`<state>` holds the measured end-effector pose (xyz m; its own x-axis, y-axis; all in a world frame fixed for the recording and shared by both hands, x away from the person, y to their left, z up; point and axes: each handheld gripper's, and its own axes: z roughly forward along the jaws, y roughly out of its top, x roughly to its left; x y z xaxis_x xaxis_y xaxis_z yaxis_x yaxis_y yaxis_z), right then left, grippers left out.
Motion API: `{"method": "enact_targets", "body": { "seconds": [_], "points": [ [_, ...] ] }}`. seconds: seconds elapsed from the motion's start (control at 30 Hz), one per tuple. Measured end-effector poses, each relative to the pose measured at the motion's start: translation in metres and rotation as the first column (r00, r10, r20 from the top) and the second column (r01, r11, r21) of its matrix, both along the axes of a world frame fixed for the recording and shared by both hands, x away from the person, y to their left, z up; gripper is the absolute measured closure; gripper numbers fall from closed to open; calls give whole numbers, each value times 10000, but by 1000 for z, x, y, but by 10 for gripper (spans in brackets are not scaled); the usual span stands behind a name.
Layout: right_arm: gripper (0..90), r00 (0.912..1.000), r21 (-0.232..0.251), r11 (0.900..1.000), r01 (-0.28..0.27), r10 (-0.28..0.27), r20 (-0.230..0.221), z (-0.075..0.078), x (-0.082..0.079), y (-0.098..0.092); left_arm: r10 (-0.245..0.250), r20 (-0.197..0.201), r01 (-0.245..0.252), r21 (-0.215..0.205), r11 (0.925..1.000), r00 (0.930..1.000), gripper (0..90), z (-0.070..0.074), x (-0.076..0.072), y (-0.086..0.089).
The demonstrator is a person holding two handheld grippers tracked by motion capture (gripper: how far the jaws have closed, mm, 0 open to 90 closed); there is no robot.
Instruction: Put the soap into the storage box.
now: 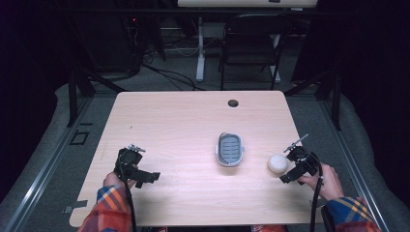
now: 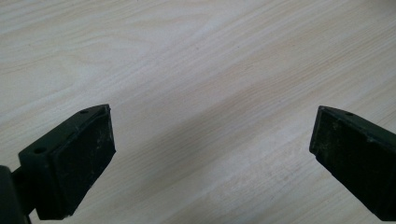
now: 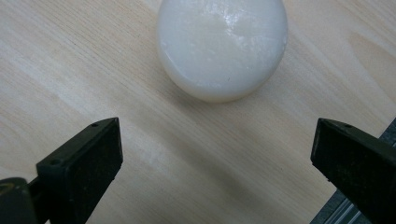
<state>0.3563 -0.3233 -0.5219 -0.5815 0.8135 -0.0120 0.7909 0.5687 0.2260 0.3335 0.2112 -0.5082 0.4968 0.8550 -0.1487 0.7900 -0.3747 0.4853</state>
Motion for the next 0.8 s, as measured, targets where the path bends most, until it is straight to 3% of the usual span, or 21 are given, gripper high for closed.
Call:
{"method": "enact_targets", "body": {
  "seconds": [0.1, 0.2, 0.27, 0.33, 0.43, 0.5, 0.63, 0.67, 0.7, 0.8],
  "points": [
    [18, 9997, 148, 9998, 97, -101, 239, -1, -2, 1, 36, 8, -36, -8, 10000, 10000, 1, 0, -1, 0],
    [18, 10000, 13, 10000, 20, -20, 58, 0, -1, 1, 25, -5, -25, 6, 10000, 10000, 1, 0, -1, 0],
    [18, 9994, 238, 9994, 236, -242, 238, -2, -2, 2, 1, -1, -1, 9, 10000, 10000, 1, 0, 0, 1],
    [18, 9999, -179, 9998, -96, 97, 61, -1, 1, 2, -23, -50, 23, 26, 10000, 10000, 1, -1, 0, 0],
    [19, 9997, 106, 9999, 77, -79, 228, -3, 0, 4, 10, -55, -10, 2, 10000, 10000, 1, 0, 0, 1],
    [11, 10000, 227, 9997, 5, -5, 11, -2, 1, 5, -15, -51, 15, 29, 10000, 10000, 1, -1, 0, 0],
    [4, 9997, 88, 9996, -253, 253, -45, 1, 3, 5, -28, -32, 28, 27, 10000, 10000, 1, 0, 0, 0],
    [1, 9990, 680, 9974, 237, -262, 364, -5, 1, 7, -43, -58, 43, 32, 10000, 10000, 1, -1, 1, 0],
    [0, 10000, 234, 9997, -54, 53, 50, -1, 3, 6, -43, -58, 43, 32, 10000, 10000, 1, -1, 1, 0],
    [0, 10000, 394, 9992, -56, 57, -4, -2, 4, 7, -40, -62, 40, 26, 10000, 10000, 1, -1, 1, 0]
  ]
}}
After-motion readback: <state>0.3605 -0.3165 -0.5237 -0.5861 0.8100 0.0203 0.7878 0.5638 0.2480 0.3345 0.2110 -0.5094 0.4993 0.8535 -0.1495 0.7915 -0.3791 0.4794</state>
